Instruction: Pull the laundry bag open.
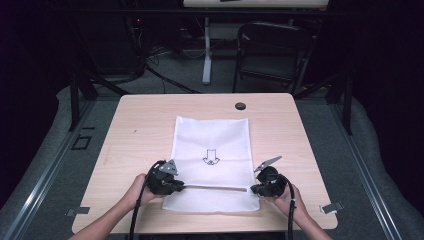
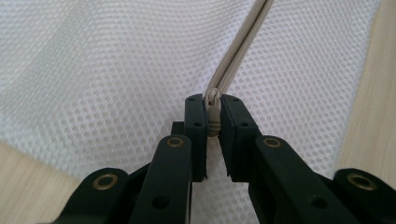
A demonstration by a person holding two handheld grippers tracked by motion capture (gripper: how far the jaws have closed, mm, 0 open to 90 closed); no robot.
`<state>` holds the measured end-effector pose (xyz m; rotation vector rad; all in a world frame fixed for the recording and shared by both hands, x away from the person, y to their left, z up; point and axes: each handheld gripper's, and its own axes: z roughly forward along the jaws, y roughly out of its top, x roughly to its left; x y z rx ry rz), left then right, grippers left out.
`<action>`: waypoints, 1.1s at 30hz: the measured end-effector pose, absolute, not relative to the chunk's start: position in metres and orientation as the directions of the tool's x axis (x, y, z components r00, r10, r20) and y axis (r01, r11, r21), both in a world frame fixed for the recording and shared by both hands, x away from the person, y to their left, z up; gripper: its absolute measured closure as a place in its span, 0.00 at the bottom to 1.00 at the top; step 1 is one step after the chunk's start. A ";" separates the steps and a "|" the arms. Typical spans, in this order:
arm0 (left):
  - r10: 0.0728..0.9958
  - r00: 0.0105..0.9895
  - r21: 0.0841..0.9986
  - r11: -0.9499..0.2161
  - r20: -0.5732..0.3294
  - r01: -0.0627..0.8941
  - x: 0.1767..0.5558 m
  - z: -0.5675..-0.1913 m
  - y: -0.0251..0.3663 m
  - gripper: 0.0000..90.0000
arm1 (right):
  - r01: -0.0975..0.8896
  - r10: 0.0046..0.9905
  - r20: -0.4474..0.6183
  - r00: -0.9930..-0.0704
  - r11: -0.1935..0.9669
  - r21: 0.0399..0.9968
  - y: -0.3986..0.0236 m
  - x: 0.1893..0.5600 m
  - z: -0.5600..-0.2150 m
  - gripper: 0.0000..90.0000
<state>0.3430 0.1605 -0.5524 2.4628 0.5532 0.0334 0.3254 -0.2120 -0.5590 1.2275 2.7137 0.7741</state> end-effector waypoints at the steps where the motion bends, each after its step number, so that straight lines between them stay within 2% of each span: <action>1: 0.394 0.913 0.572 -0.728 -0.102 0.378 0.342 -0.551 0.161 0.91 | 0.688 0.719 0.145 -0.680 0.557 0.466 -0.212 0.325 -0.559 1.00; 11: 0.395 0.914 0.560 -0.738 -0.095 0.377 0.343 -0.550 0.163 0.91 | 0.685 0.717 0.145 -0.682 0.557 0.470 -0.212 0.325 -0.559 1.00; 19: 0.462 0.882 0.560 -0.707 -0.098 0.432 0.344 -0.549 0.186 0.91 | 0.685 0.719 0.133 -0.682 0.565 0.460 -0.211 0.325 -0.558 1.00; 33: 0.513 0.850 0.510 -0.703 -0.120 0.496 0.342 -0.550 0.203 0.91 | 0.677 0.705 0.152 -0.693 0.564 0.473 -0.214 0.326 -0.559 1.00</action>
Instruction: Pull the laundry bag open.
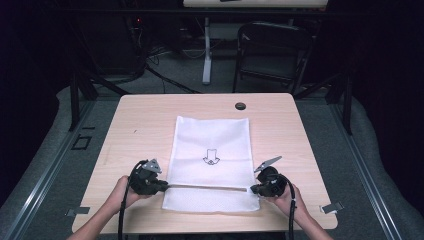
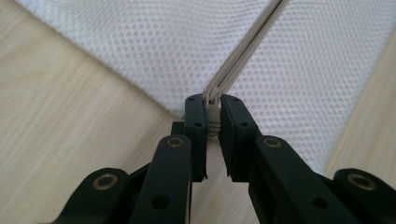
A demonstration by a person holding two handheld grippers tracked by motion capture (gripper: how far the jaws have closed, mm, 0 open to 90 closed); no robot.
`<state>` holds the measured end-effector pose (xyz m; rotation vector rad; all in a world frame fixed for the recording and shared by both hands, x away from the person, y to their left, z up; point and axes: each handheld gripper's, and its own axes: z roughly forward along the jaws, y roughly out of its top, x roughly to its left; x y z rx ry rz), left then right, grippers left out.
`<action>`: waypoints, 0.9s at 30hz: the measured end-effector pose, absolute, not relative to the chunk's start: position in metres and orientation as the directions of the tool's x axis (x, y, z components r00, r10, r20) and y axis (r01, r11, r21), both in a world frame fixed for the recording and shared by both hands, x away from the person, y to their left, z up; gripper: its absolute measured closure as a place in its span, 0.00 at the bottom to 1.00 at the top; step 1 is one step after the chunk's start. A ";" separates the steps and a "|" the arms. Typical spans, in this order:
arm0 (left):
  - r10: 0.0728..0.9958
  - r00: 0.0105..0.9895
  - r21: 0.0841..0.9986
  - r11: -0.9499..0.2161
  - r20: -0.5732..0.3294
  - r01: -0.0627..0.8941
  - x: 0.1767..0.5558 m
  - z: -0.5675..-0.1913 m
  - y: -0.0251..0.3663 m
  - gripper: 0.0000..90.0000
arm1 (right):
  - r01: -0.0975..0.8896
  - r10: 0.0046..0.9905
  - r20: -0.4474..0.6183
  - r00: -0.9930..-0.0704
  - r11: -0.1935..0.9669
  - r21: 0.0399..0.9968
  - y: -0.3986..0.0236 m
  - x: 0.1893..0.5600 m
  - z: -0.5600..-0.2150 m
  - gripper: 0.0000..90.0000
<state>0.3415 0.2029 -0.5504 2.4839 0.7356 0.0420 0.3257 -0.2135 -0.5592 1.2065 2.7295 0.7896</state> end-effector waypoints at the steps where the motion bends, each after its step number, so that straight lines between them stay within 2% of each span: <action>1: 0.517 0.847 0.510 -0.700 -0.121 0.500 0.341 -0.550 0.203 0.91 | 0.674 0.703 0.145 -0.696 0.570 0.469 -0.214 0.326 -0.559 1.00; 12: 0.527 0.839 0.495 -0.697 -0.138 0.519 0.335 -0.552 0.210 0.91 | 0.635 0.680 0.098 -0.726 0.610 0.473 -0.211 0.324 -0.558 1.00; 27: 0.539 0.826 0.484 -0.685 -0.166 0.544 0.337 -0.553 0.211 0.90 | 0.631 0.671 0.106 -0.734 0.616 0.471 -0.211 0.325 -0.558 1.00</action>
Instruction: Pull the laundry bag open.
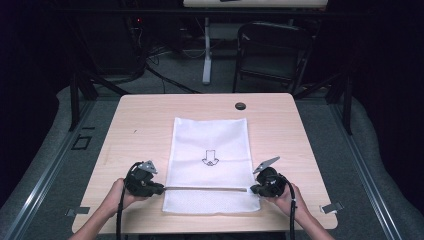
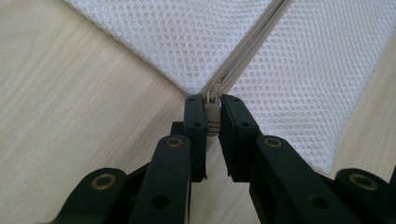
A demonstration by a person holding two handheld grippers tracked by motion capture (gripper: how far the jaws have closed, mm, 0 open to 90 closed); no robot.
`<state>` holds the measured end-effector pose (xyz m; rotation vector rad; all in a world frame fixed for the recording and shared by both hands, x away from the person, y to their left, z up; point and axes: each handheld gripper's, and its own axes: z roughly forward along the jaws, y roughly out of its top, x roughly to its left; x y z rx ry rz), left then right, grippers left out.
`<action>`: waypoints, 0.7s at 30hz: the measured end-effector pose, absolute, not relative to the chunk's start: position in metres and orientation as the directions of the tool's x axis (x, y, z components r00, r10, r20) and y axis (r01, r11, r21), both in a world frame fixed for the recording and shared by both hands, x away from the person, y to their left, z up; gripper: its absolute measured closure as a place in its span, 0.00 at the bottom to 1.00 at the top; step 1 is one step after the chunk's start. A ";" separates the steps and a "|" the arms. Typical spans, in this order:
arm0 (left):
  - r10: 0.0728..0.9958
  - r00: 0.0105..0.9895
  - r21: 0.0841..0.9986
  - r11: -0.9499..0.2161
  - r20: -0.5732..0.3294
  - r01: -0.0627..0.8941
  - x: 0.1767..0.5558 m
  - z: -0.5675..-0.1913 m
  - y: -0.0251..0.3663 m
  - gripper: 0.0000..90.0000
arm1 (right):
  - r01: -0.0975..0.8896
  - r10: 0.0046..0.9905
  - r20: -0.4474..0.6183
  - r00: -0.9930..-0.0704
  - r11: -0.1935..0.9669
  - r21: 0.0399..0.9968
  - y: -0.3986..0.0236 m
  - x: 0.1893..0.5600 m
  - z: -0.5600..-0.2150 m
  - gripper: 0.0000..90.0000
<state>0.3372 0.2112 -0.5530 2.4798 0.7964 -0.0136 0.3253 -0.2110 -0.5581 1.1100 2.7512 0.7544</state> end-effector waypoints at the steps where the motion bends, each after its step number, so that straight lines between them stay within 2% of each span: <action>1: 0.536 0.828 0.483 -0.688 -0.166 0.542 0.338 -0.553 0.211 0.90 | 0.631 0.669 0.106 -0.735 0.619 0.468 -0.212 0.326 -0.558 1.00; 3: 0.541 0.822 0.490 -0.677 -0.176 0.550 0.339 -0.552 0.212 0.84 | 0.631 0.667 0.119 -0.736 0.611 0.479 -0.213 0.326 -0.558 0.98; 4: 0.545 0.818 0.494 -0.668 -0.184 0.556 0.339 -0.551 0.212 0.76 | 0.627 0.660 0.126 -0.740 0.610 0.485 -0.214 0.326 -0.557 0.86; 5: 0.546 0.817 0.497 -0.665 -0.186 0.558 0.338 -0.549 0.212 0.67 | 0.629 0.647 0.158 -0.746 0.606 0.486 -0.214 0.327 -0.555 0.63; 6: 0.544 0.816 0.499 -0.661 -0.196 0.560 0.338 -0.548 0.211 0.60 | 0.633 0.642 0.177 -0.746 0.602 0.487 -0.214 0.328 -0.553 0.62; 7: 0.546 0.814 0.504 -0.656 -0.197 0.562 0.338 -0.547 0.211 0.51 | 0.627 0.650 0.150 -0.745 0.605 0.490 -0.212 0.327 -0.549 0.59; 9: 0.568 0.805 0.510 -0.648 -0.172 0.566 0.337 -0.543 0.209 0.37 | 0.614 0.643 0.143 -0.752 0.605 0.508 -0.211 0.325 -0.545 0.50; 11: 0.581 0.796 0.524 -0.631 -0.169 0.572 0.337 -0.539 0.211 0.31 | 0.605 0.644 0.120 -0.756 0.615 0.505 -0.210 0.323 -0.540 0.44; 13: 0.598 0.785 0.532 -0.618 -0.161 0.579 0.336 -0.534 0.214 0.18 | 0.602 0.647 0.112 -0.754 0.612 0.513 -0.210 0.320 -0.535 0.33; 15: 0.621 0.772 0.541 -0.607 -0.135 0.582 0.334 -0.528 0.218 0.15 | 0.587 0.644 0.092 -0.759 0.618 0.522 -0.212 0.318 -0.529 0.25; 17: 0.651 0.751 0.550 -0.591 -0.108 0.591 0.332 -0.522 0.222 0.10 | 0.584 0.665 0.042 -0.746 0.622 0.522 -0.216 0.314 -0.523 0.11; 19: 0.698 0.712 0.563 -0.560 -0.075 0.608 0.329 -0.516 0.227 0.05 | 0.580 0.691 -0.018 -0.723 0.621 0.528 -0.223 0.309 -0.513 0.06; 21: 0.733 0.678 0.559 -0.542 -0.051 0.628 0.326 -0.512 0.232 0.01 | 0.591 0.718 -0.027 -0.696 0.593 0.547 -0.232 0.304 -0.505 0.01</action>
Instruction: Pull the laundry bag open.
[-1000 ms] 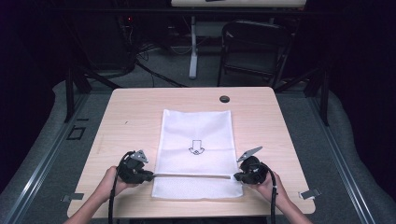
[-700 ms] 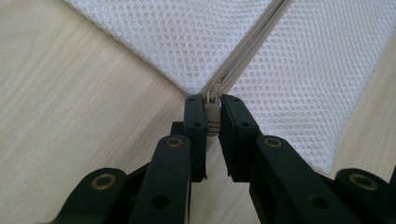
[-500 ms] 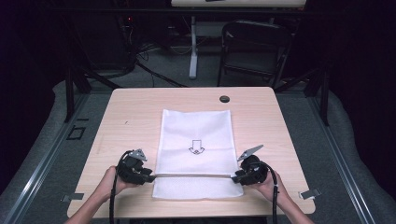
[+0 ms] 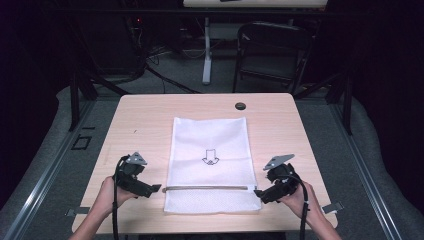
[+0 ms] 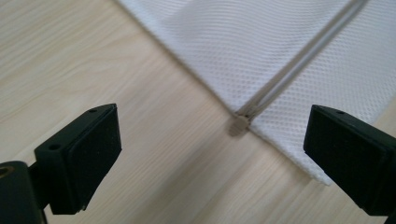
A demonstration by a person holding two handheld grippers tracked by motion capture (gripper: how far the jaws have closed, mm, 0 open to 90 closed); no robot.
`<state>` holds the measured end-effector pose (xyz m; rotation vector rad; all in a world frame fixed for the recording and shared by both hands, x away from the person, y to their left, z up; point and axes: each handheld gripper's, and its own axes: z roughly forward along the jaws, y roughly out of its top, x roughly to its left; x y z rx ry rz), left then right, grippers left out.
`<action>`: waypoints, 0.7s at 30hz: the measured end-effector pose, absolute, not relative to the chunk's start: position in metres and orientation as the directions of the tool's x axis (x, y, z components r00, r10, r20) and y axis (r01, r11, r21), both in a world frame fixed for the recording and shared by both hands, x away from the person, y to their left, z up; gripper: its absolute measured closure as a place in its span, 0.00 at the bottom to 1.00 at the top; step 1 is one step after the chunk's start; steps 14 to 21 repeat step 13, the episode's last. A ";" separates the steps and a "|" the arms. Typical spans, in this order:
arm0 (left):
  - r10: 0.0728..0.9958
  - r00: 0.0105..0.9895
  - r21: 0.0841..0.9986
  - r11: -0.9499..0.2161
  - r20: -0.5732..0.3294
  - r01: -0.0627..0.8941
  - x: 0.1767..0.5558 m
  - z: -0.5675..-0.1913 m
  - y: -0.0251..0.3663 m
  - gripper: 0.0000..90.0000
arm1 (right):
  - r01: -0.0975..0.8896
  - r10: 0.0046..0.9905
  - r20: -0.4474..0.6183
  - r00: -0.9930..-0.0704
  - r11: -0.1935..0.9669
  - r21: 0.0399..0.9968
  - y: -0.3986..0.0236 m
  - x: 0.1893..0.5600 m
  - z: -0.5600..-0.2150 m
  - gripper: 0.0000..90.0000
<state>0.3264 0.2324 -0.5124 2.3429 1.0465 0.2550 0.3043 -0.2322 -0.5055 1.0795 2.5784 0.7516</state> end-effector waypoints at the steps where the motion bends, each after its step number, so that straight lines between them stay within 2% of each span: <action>1: 0.754 0.657 0.547 -0.538 -0.030 0.642 0.325 -0.511 0.235 0.00 | 0.608 0.734 -0.031 -0.678 0.584 0.538 -0.237 0.302 -0.503 0.00; 5: 0.817 0.577 0.575 -0.466 -0.013 0.672 0.319 -0.505 0.248 0.00 | 0.636 0.782 -0.048 -0.622 0.540 0.551 -0.258 0.300 -0.502 0.00; 11: 0.853 0.521 0.594 -0.411 -0.016 0.691 0.320 -0.505 0.261 0.00 | 0.665 0.811 -0.032 -0.584 0.500 0.555 -0.276 0.307 -0.510 0.00; 21: 0.855 0.517 0.578 -0.411 -0.023 0.705 0.322 -0.509 0.263 0.00 | 0.666 0.809 -0.037 -0.586 0.507 0.547 -0.278 0.308 -0.512 0.00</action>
